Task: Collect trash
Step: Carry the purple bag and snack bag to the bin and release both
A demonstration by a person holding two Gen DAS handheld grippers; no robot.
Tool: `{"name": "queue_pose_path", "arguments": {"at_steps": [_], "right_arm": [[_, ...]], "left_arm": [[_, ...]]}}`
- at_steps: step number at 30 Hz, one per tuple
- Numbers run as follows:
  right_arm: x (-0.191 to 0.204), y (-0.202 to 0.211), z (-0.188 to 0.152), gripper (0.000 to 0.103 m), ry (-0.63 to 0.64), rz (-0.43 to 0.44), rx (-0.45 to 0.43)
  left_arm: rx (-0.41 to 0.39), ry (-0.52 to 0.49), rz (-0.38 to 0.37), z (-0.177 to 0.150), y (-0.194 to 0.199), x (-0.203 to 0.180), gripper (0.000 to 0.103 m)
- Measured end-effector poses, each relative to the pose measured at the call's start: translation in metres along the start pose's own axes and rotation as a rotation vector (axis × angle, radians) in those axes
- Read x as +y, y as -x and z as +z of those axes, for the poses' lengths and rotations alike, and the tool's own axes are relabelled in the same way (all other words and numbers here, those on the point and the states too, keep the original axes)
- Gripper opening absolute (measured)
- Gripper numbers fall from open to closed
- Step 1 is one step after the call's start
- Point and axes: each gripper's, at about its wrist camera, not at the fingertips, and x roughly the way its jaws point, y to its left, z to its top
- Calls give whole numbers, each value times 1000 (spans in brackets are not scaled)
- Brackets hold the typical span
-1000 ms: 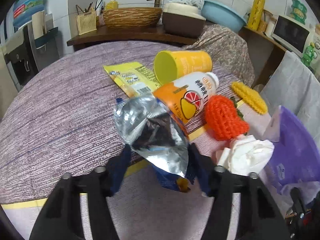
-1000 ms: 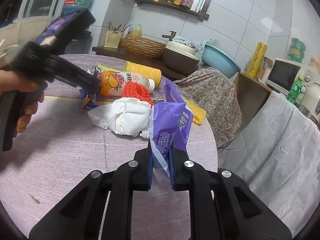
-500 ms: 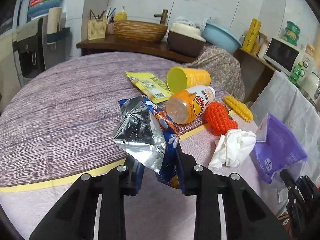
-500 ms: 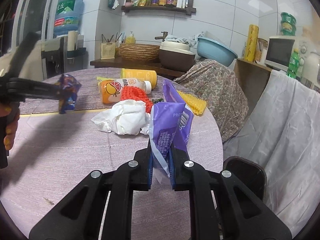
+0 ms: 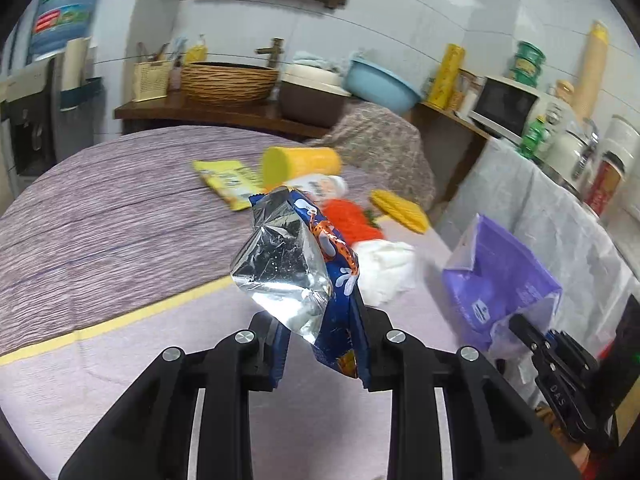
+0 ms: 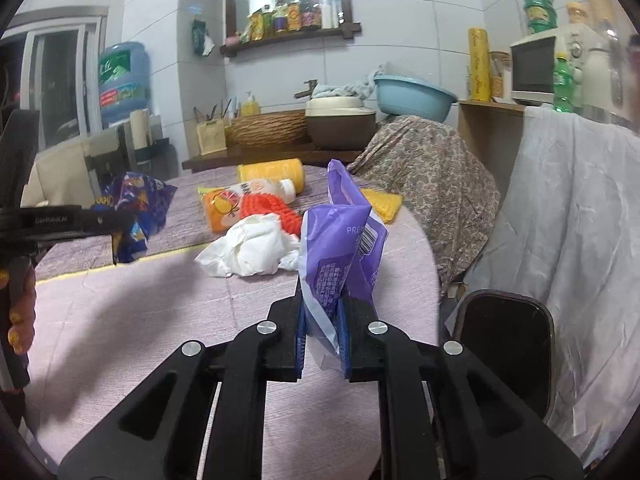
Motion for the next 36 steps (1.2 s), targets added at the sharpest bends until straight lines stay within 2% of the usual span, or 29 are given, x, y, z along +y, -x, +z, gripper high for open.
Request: {"name": "queue_pose_path", "arguments": {"at_steps": [5, 9, 13, 16, 26, 28, 30, 31, 36], "right_arm": [[-35, 25, 5, 14, -28, -114, -59], [-84, 26, -4, 14, -98, -206, -37], [-137, 4, -28, 14, -177, -283, 52], [-175, -21, -55, 14, -257, -303, 140], [-227, -93, -122, 15, -356, -310, 334], [-234, -103, -130, 26, -367, -317, 349], [-235, -109, -133, 54, -354, -338, 352], [-237, -109, -135, 57, -348, -355, 349], [-245, -91, -137, 58, -371, -377, 314]], "left_arm": [[21, -104, -108, 3, -18, -59, 27], [51, -187, -181, 2, -36, -103, 27], [92, -233, -237, -2, -53, -135, 27], [133, -257, -275, -6, -68, -156, 27], [290, -325, -318, -21, -123, -213, 27], [308, -344, -308, -23, -134, -223, 27], [327, -365, -292, -26, -147, -233, 27], [337, -369, -287, -27, -153, -238, 27], [377, -426, -259, -32, -179, -263, 27]]}}
